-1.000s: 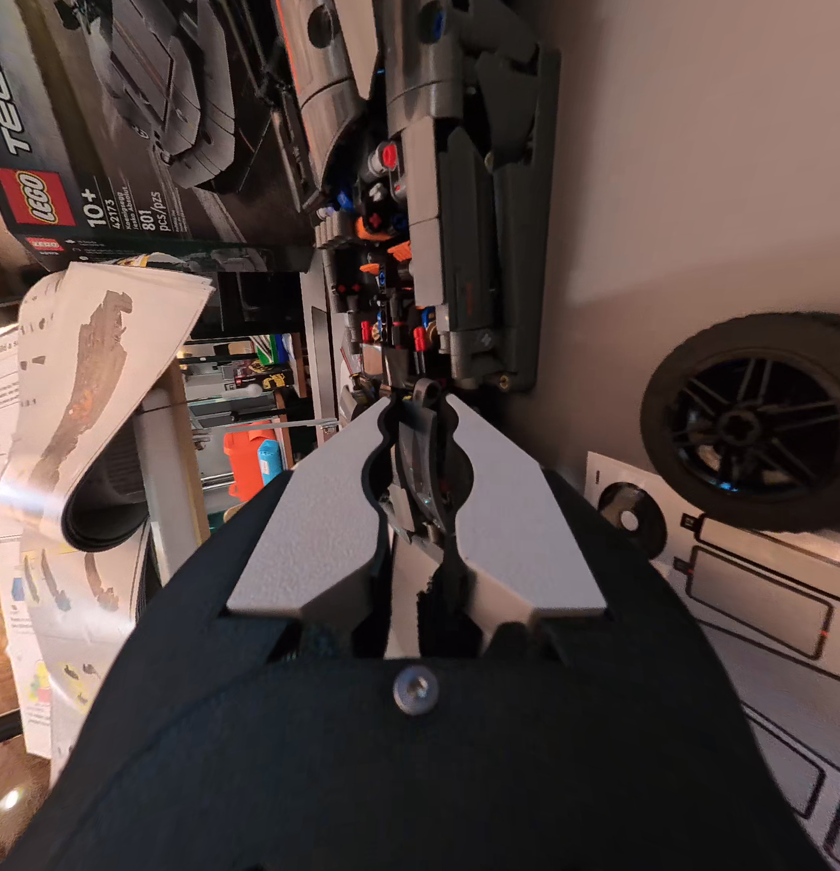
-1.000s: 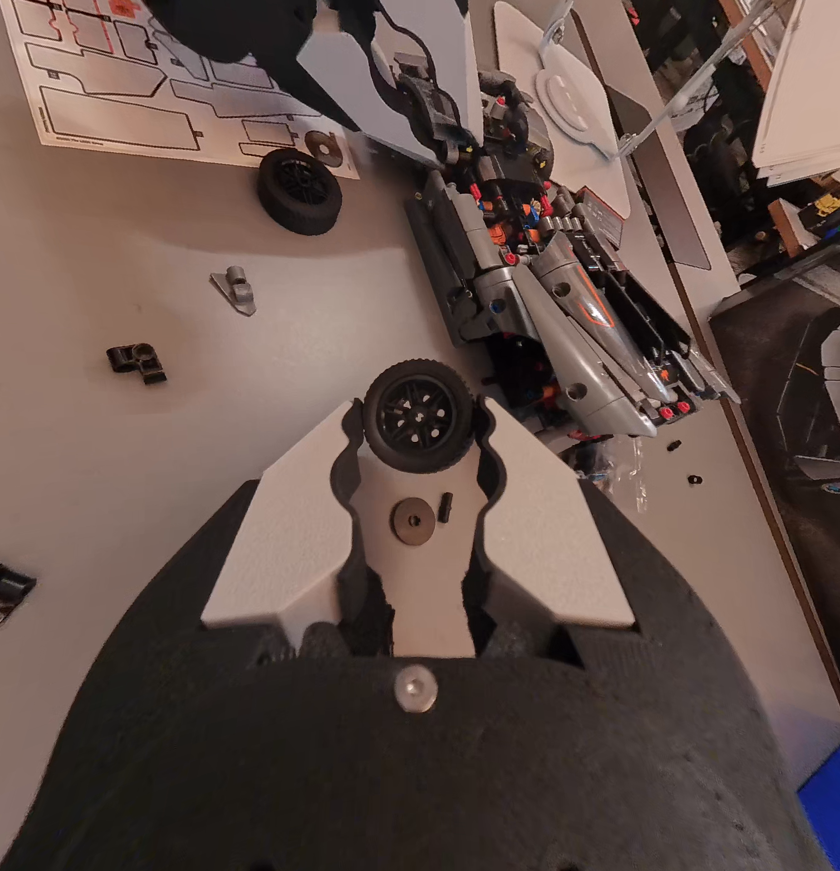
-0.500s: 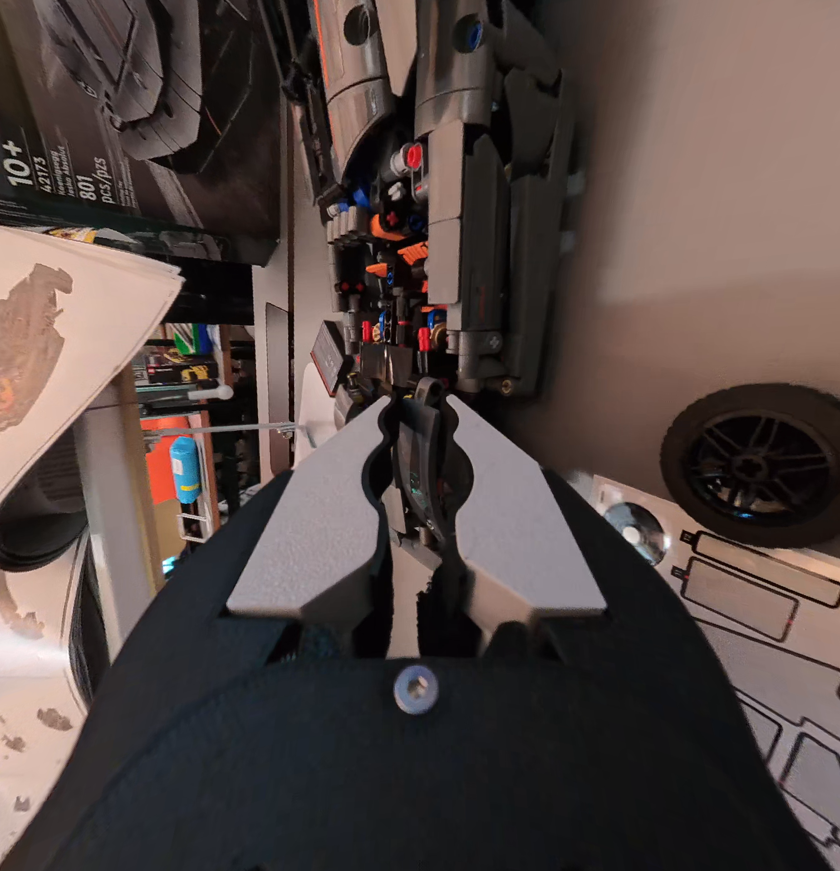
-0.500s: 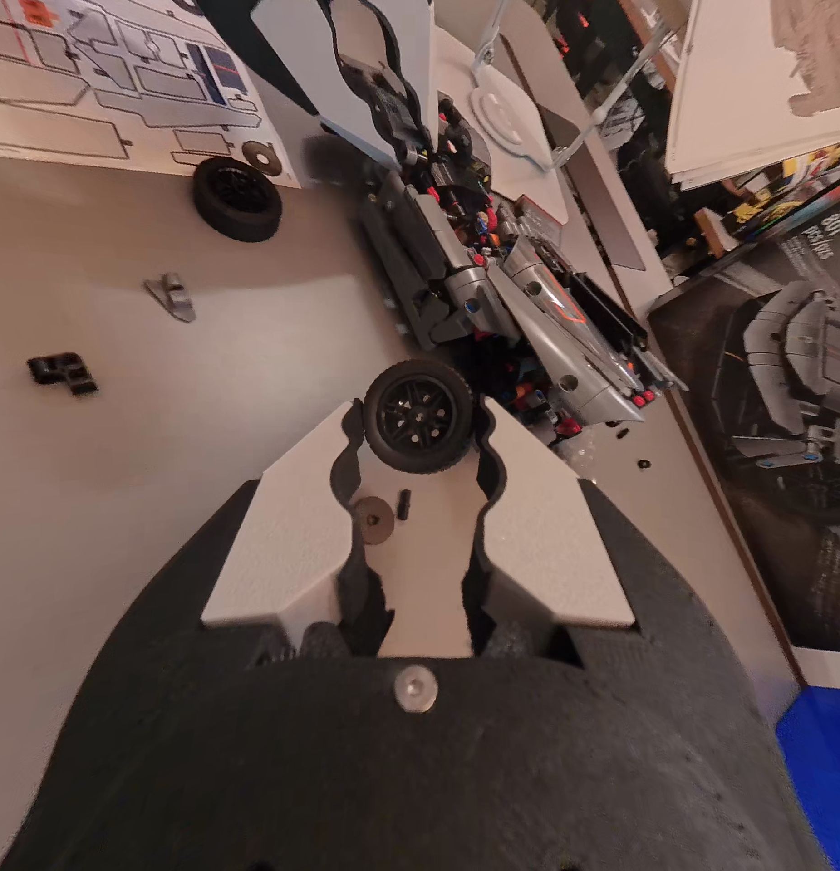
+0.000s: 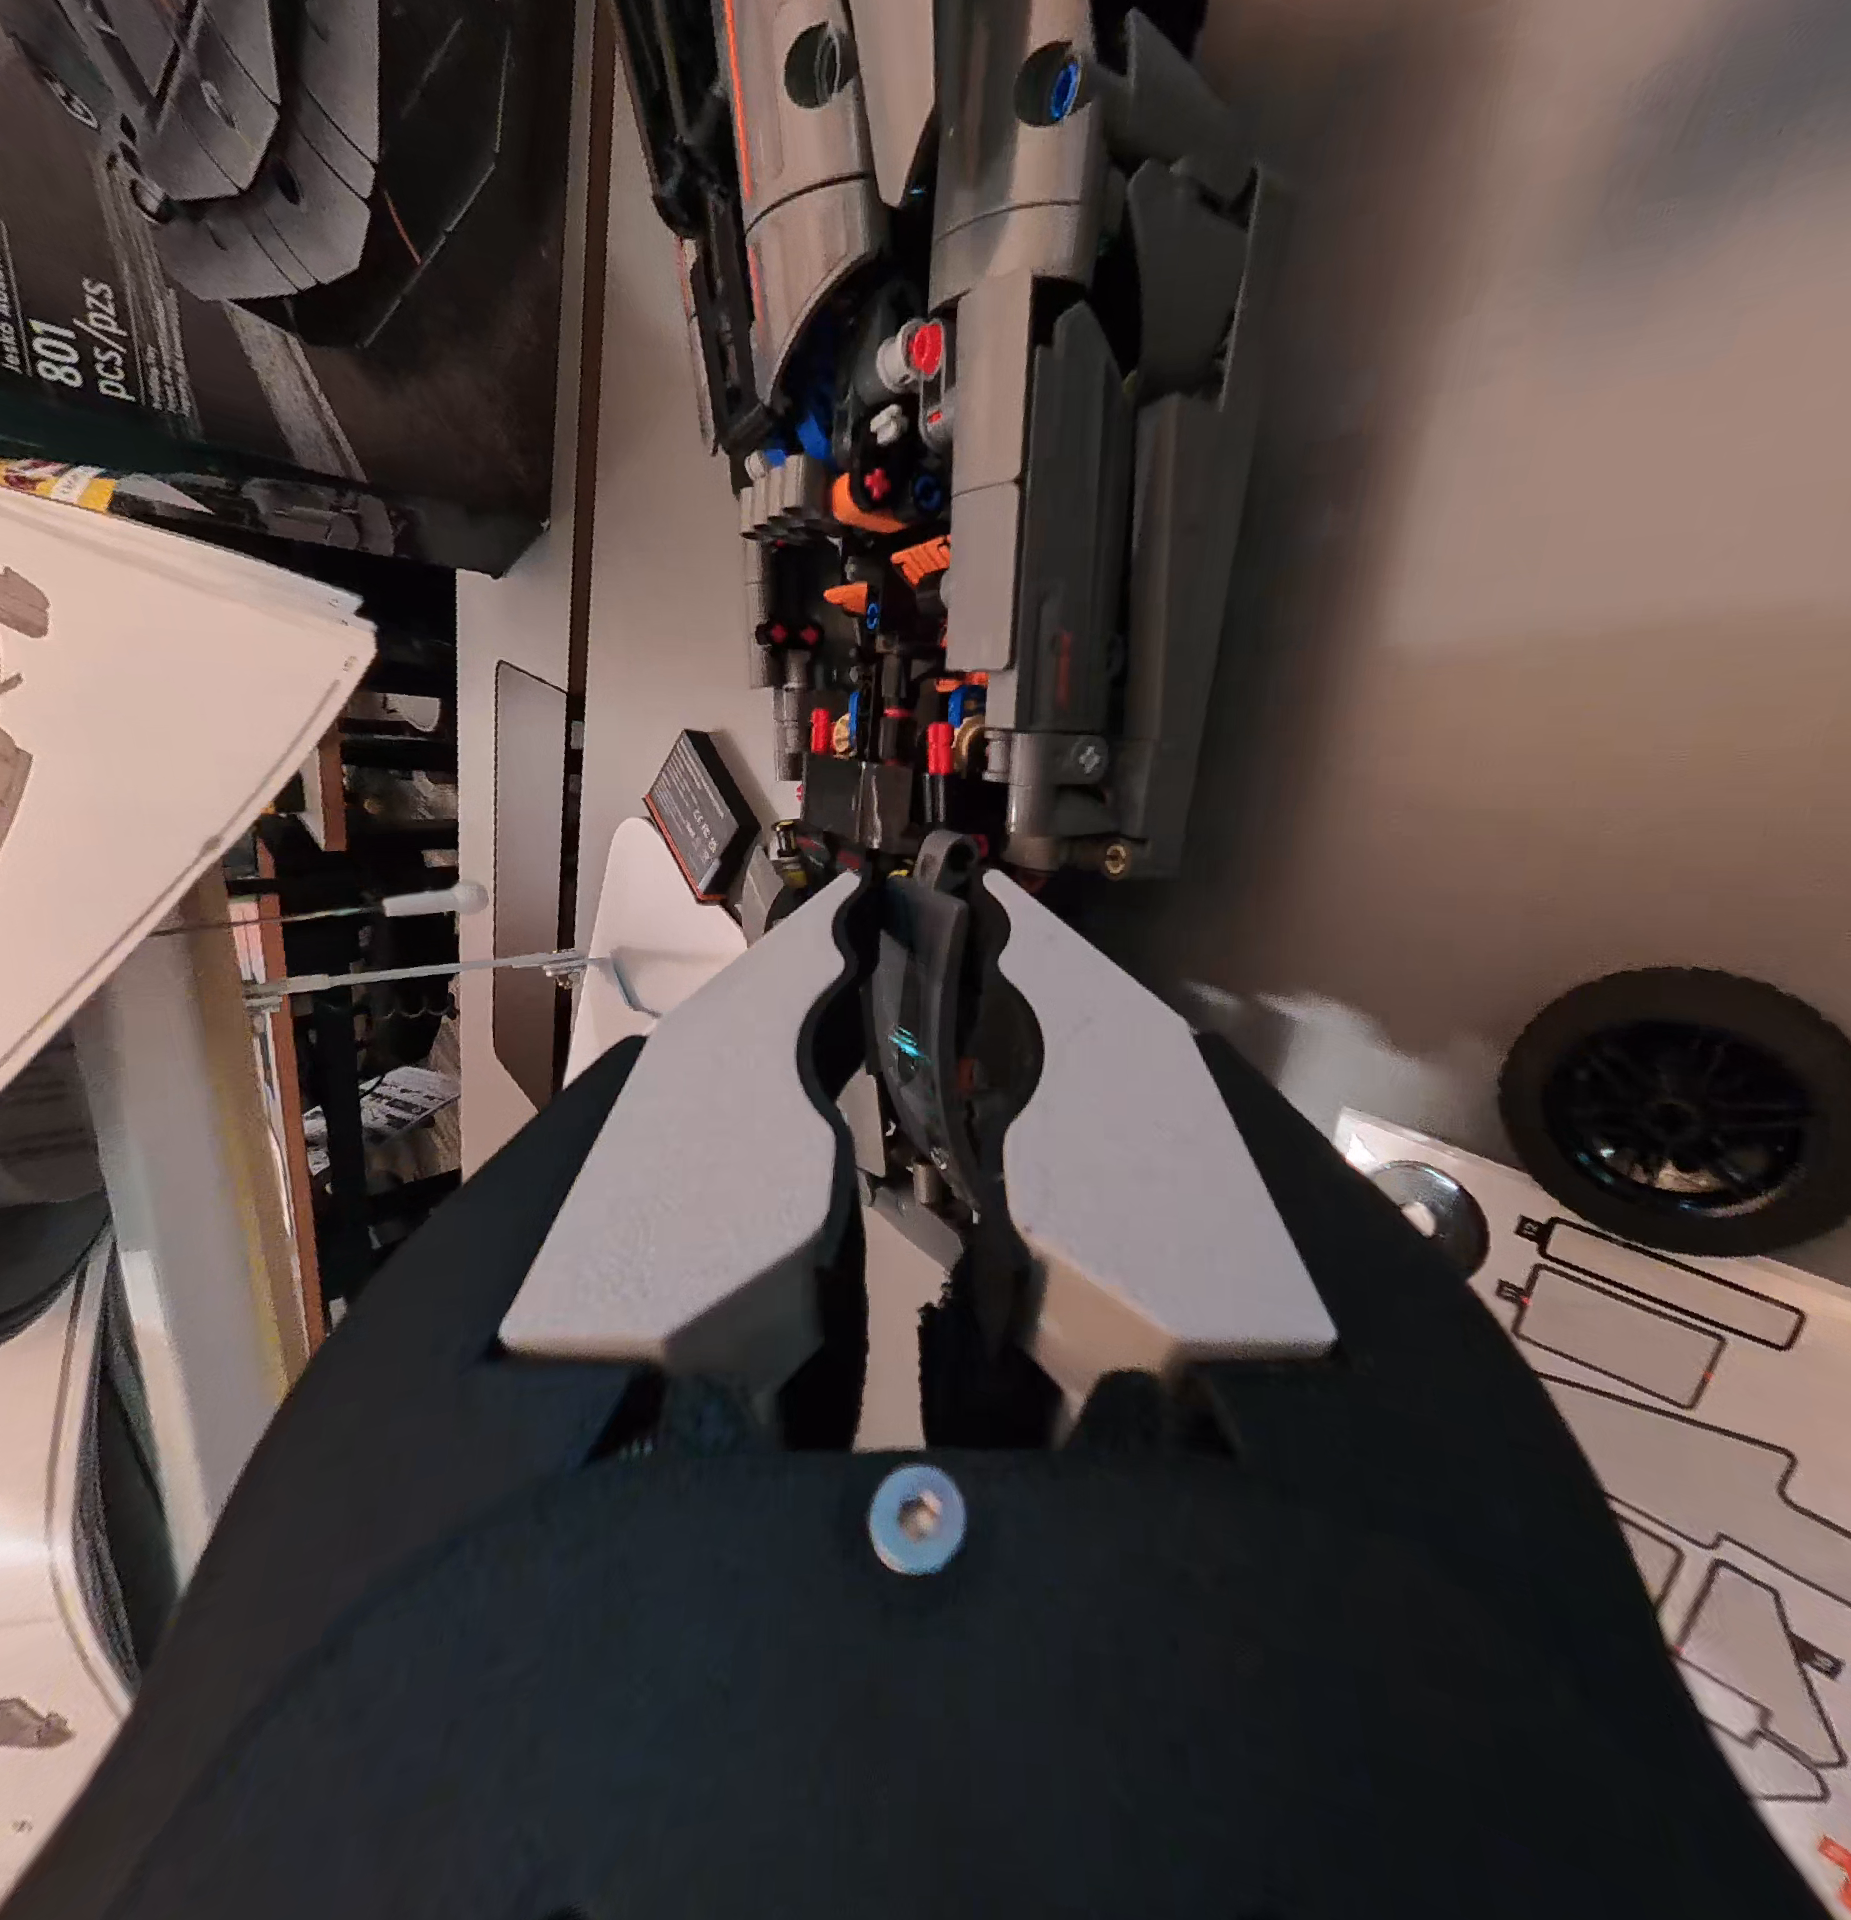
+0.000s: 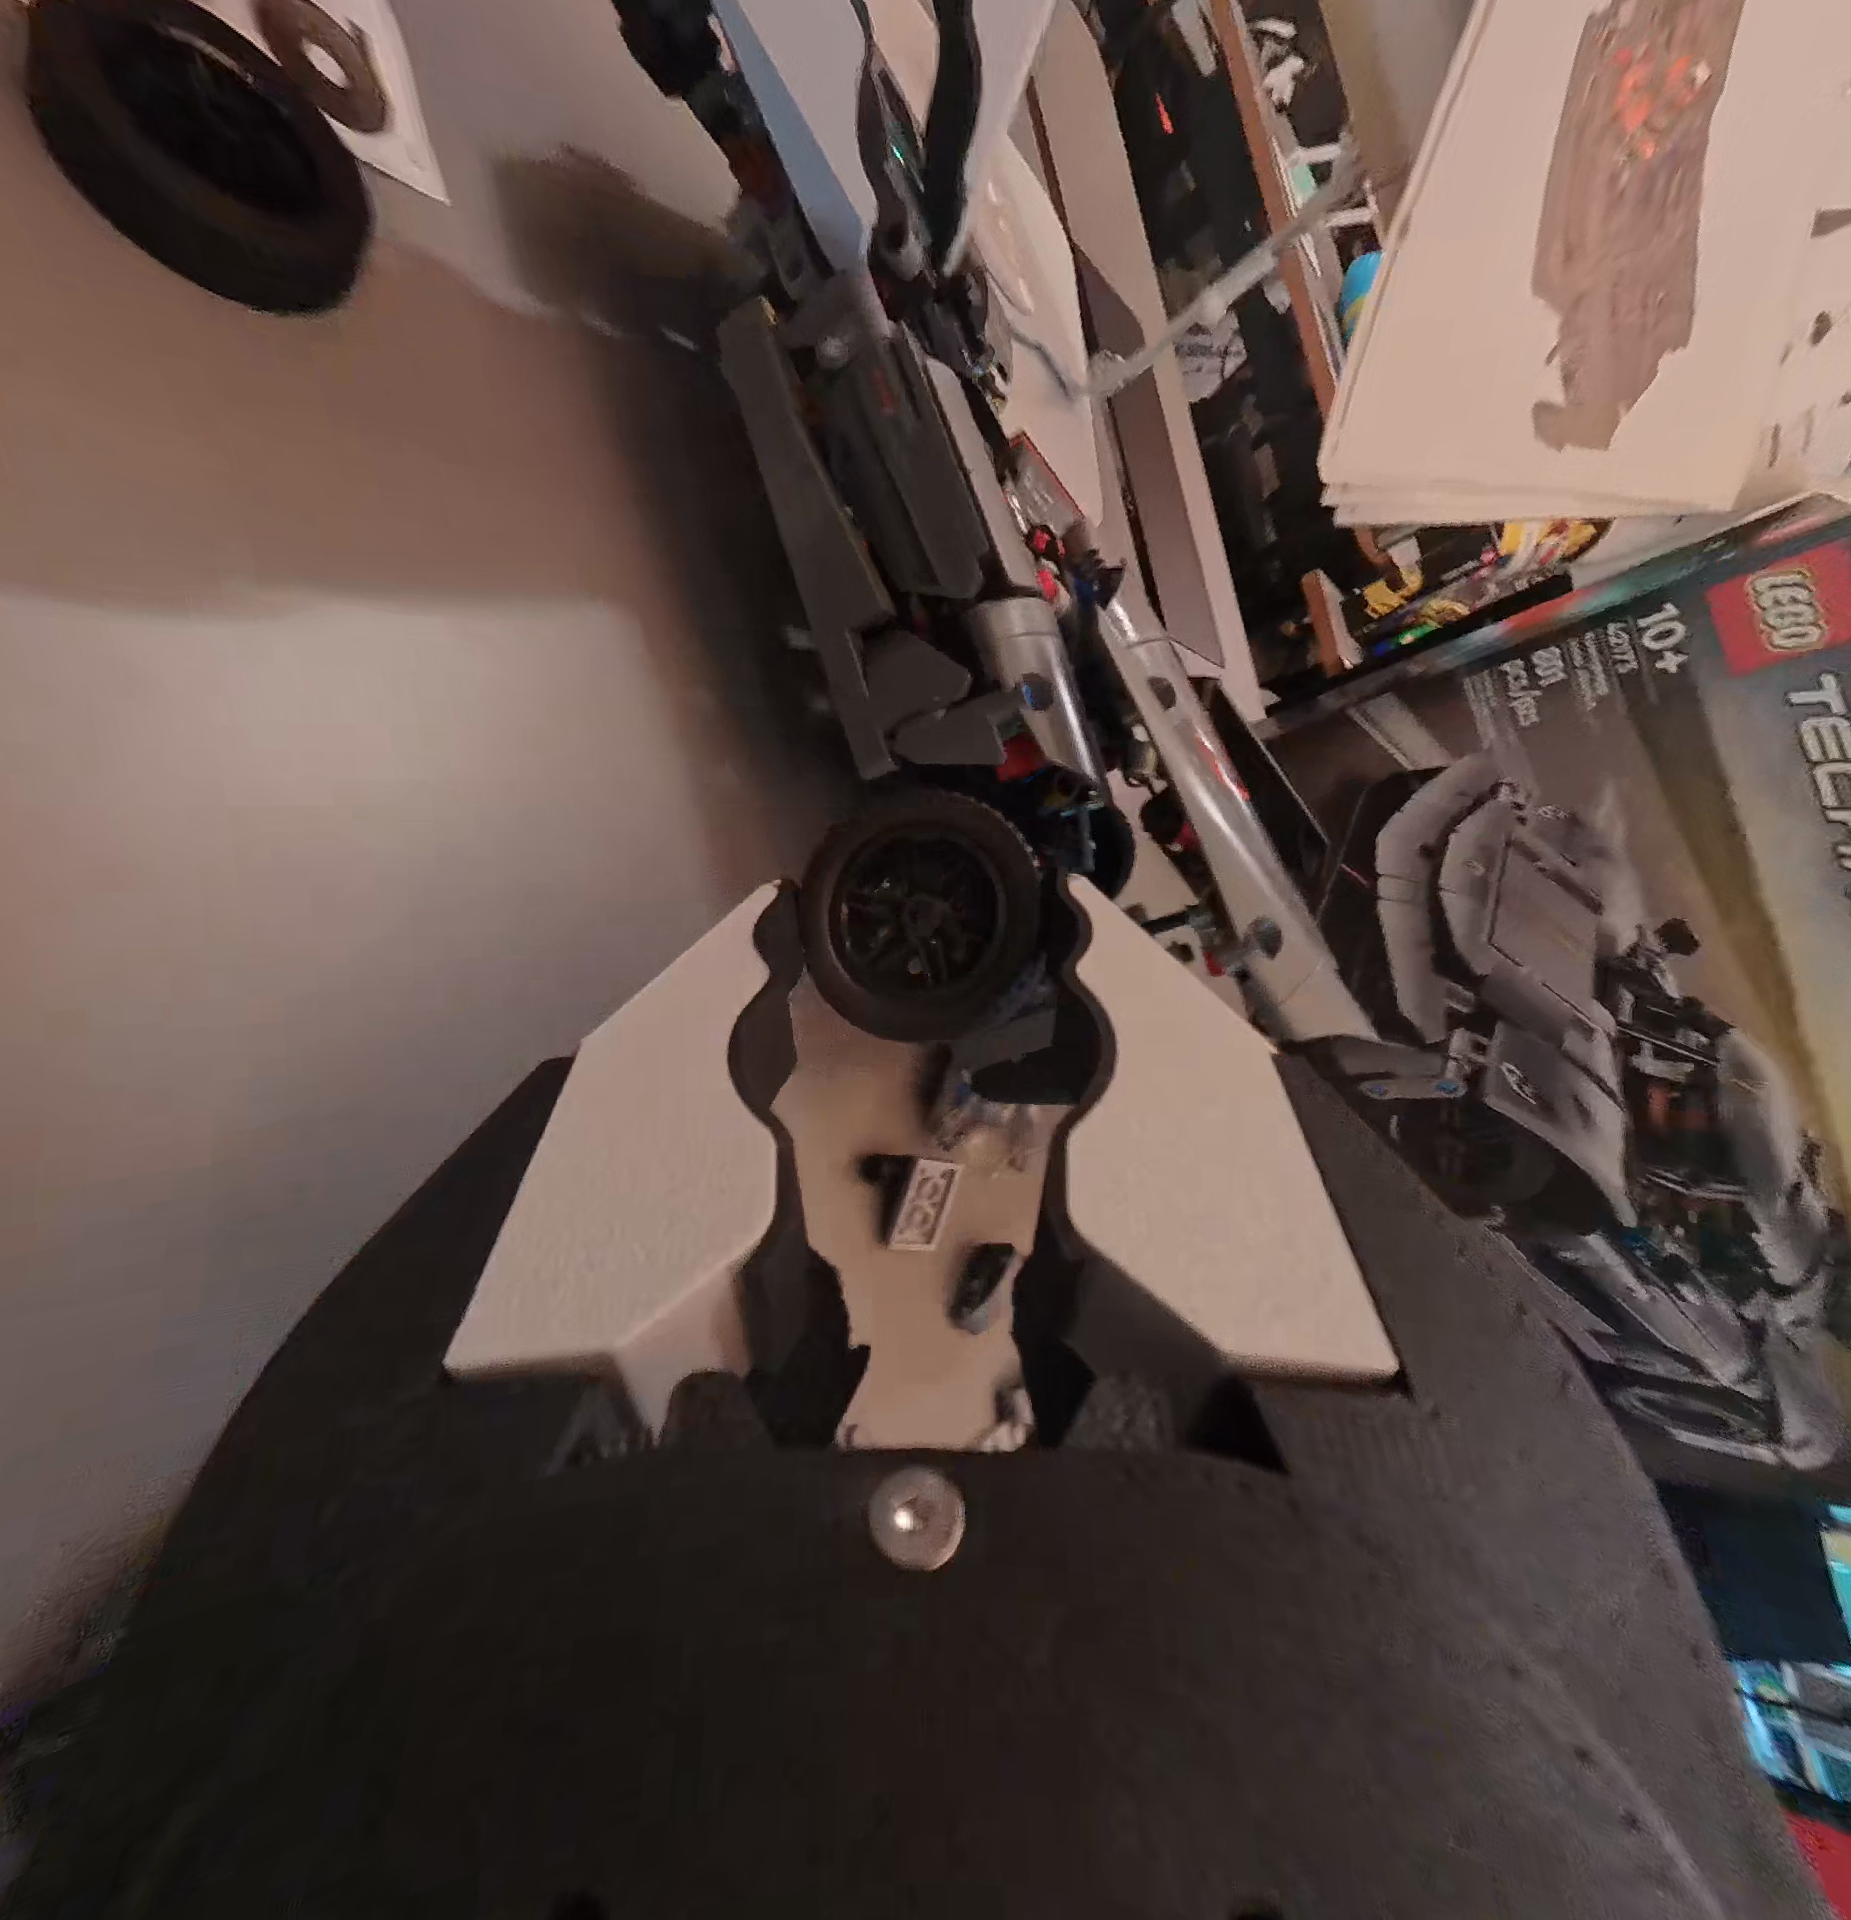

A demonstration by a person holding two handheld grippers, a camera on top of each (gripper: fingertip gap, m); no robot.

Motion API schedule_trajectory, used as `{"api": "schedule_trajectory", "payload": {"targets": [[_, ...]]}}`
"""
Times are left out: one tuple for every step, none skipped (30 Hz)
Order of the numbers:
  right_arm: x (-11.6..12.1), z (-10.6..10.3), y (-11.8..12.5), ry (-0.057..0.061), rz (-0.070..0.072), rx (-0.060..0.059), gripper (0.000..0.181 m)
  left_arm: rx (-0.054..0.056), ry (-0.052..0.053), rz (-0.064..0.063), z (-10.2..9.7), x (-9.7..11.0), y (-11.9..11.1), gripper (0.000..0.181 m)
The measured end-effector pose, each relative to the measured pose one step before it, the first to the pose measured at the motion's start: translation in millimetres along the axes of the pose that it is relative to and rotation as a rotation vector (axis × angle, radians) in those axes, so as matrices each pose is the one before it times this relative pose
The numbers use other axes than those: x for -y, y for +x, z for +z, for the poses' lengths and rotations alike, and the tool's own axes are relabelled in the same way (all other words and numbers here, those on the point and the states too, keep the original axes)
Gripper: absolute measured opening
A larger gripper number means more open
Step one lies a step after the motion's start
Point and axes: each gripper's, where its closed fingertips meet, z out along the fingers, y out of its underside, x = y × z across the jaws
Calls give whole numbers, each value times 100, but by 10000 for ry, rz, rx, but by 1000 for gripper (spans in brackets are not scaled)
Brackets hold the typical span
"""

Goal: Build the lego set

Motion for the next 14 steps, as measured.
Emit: {"api": "schedule_trajectory", "payload": {"targets": [[-216,184,483,-84,-35,-128,46,-94,-39,-39,22,45,-66,13],[-81,191,356,67,107,-26,46,-181,-27,-120,7,48,9,13],[7,188,157,162,140,82,46,-143,23,-80,-21,96,-54,13],[-40,200,110,106,-20,56,46,-79,-5,-55,-15,58,-160,13],[-65,207,10,54,-196,48,46,-117,-46,-77,9,14,-130,13],[-35,212,-67,58,-220,83,46,-123,-20,-77,1,39,-136,13],[-24,242,-19,56,-151,48,46,-86,-5,-14,4,61,-148,13],[-139,251,159,-21,-94,-51,46,-69,-19,-1,44,49,-126,13],[-209,237,266,-41,-68,-103,46,-85,-24,-36,44,49,-98,13],[-153,219,175,35,-25,-29,46,-72,3,-38,13,97,-102,13],[-151,208,143,56,34,6,46,-91,2,-30,33,88,-64,13],[-173,199,202,42,34,-15,46,-82,-2,-29,28,97,-86,13],[-71,136,193,82,30,-15,46,-63,-24,-64,28,76,-139,13],[20,45,158,103,13,17,46,-61,-30,-23,9,50,-148,13]]}}
